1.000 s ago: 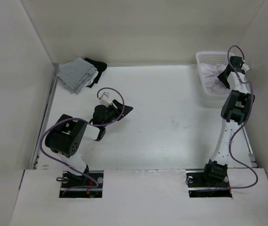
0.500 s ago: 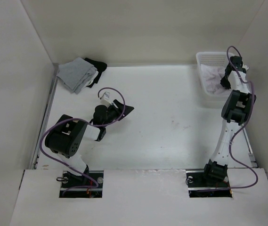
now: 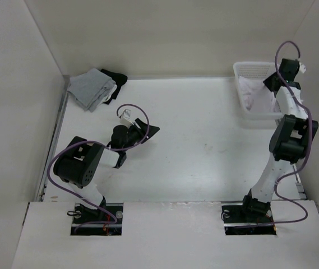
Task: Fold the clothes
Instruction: Grab the tank top from the pile, then move the tank top to the center of the board
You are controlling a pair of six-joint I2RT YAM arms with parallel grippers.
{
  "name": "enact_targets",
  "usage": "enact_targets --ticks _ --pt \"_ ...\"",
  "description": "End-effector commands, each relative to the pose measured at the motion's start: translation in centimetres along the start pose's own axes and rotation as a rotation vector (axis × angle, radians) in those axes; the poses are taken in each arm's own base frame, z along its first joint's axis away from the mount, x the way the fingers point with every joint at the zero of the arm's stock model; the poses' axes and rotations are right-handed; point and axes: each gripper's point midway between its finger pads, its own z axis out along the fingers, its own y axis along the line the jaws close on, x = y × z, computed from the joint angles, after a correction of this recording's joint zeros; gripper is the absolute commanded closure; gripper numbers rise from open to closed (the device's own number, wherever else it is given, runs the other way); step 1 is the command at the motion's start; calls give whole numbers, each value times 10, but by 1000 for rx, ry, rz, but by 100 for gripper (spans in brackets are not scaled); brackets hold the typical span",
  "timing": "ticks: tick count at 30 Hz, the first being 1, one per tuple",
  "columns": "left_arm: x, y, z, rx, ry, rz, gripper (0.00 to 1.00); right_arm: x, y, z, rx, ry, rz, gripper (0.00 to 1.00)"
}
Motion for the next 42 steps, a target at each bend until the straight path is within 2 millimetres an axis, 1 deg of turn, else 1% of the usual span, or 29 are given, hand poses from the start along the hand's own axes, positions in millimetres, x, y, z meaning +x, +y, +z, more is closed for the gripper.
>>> enact_targets --ticks 1,3,5,6,7,9,10,11,12,13,14,17,18,19,20,22,25,26,28,29,30,31,32,34,35,36,38,40,42 --pt "-9 -25 2 84 -34 40 57 -116 134 -157 -482 -354 106 100" --pt "-10 -28 3 86 -39 44 57 -120 158 -199 -576 -386 98 100" --pt "-14 -32 2 91 -53 47 57 -122 192 -268 -723 -427 81 100" --pt "-16 -34 1 93 -63 49 57 -123 215 -326 -847 -457 63 100" --pt "-19 -35 0 93 -70 46 57 -121 226 -360 -918 -470 51 100" --pt "-24 -38 -3 91 -87 45 57 -118 239 -409 -1019 -488 36 99" --pt "-29 -38 -5 83 -100 44 57 -112 245 -440 -1087 -490 24 99" --pt "-33 -39 -8 76 -115 43 57 -108 247 -460 -1127 -490 20 99" --pt "-40 -40 -11 67 -136 42 57 -100 248 -498 -1202 -499 6 99" --pt "-48 -42 -15 59 -160 41 57 -99 247 -508 -1220 -505 1 99" --pt "-55 -43 -20 49 -187 43 57 -90 242 -545 -1290 -515 -10 98" --pt "-74 -45 -31 8 -252 45 57 -82 230 -597 -1402 -532 -11 97" --pt "-76 -45 -33 3 -258 47 56 -81 229 -603 -1417 -533 -11 97" --pt "-82 -47 -38 -13 -284 57 56 -76 225 -623 -1476 -525 -17 97" --pt "-87 -51 -44 -24 -301 71 56 -72 223 -636 -1522 -514 -20 97" --pt "-88 -54 -47 -28 -305 80 55 -55 229 -631 -1549 -454 -30 96" --pt "-86 -53 -53 -33 -305 78 55 -7 248 -577 -1512 -299 -28 95" --pt "-84 -49 -57 -44 -304 77 55 25 261 -549 -1495 -211 -16 94" --pt "-82 -39 -62 -78 -313 75 55 69 280 -495 -1436 -89 0 93" --pt "-82 -33 -64 -101 -316 70 55 101 289 -456 -1381 12 29 93" --pt "-80 -28 -65 -118 -312 67 55 117 294 -434 -1348 57 41 94" --pt "-79 -25 -65 -129 -309 66 55 143 302 -404 -1309 116 45 95" --pt "-77 -20 -64 -147 -299 70 55 174 310 -363 -1242 183 45 96" --pt "-74 -15 -63 -167 -286 74 56 200 318 -315 -1155 238 58 97" --pt "-72 -12 -63 -179 -276 81 56 214 326 -281 -1098 269 65 98" --pt "-69 -10 -62 -188 -264 89 56 219 330 -263 -1065 276 64 98" --pt "-65 -7 -63 -204 -245 105 56 218 340 -204 -917 269 75 97" --pt "-59 -5 -63 -222 -225 120 57 204 345 -178 -840 234 81 89" --pt "-48 -2 -63 -252 -183 156 57 186 350 -176 -820 199 85 72"
